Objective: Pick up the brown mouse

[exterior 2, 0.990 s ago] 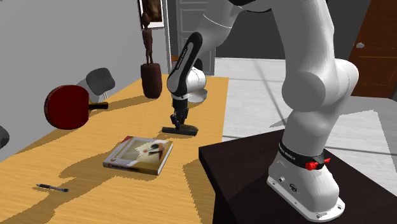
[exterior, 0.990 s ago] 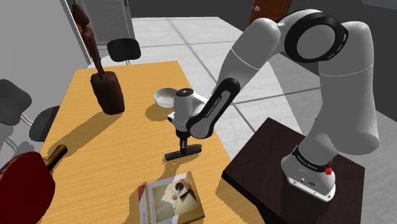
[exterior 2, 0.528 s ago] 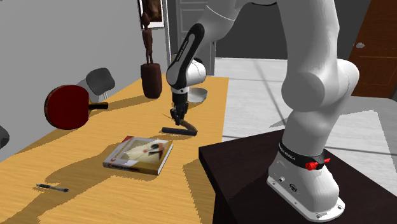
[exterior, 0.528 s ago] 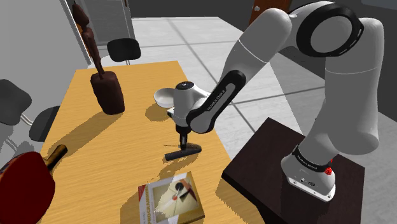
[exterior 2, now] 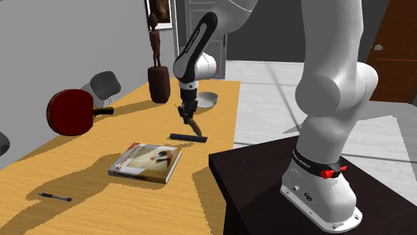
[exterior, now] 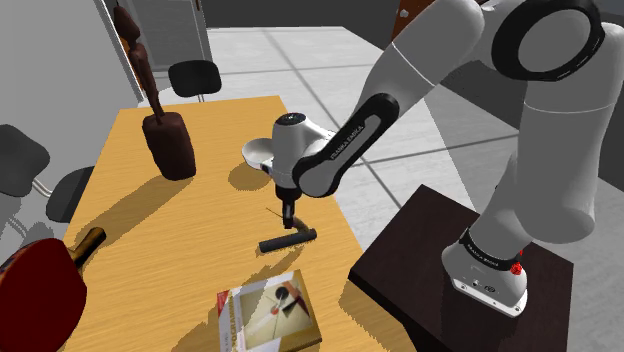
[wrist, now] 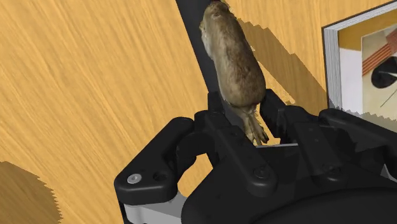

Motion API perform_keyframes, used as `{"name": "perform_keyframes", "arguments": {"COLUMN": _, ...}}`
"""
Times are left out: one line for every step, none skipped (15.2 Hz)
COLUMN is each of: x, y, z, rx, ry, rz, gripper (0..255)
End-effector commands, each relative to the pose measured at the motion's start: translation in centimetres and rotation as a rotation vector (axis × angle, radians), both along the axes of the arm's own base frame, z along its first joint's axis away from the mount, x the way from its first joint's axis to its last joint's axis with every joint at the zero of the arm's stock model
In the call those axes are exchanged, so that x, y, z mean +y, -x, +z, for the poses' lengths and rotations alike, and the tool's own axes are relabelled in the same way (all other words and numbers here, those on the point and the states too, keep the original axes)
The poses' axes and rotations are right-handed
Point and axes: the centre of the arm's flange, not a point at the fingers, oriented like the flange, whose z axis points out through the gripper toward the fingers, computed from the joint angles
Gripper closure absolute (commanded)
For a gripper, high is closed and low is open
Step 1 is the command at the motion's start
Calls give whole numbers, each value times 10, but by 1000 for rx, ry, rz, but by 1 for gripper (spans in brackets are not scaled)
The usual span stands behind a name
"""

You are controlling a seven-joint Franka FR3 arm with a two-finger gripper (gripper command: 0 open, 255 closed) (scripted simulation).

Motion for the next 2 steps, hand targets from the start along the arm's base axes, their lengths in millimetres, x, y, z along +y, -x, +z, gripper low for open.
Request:
{"name": "perform_keyframes", "arguments": {"x": 0, "y": 0, "z": 7, "rx": 0, "ry": 0, "rz": 0, "gripper": 255}}
{"name": "perform_keyframes", "arguments": {"x": 0, "y": 0, "z": 7, "rx": 0, "ry": 0, "rz": 0, "gripper": 255}}
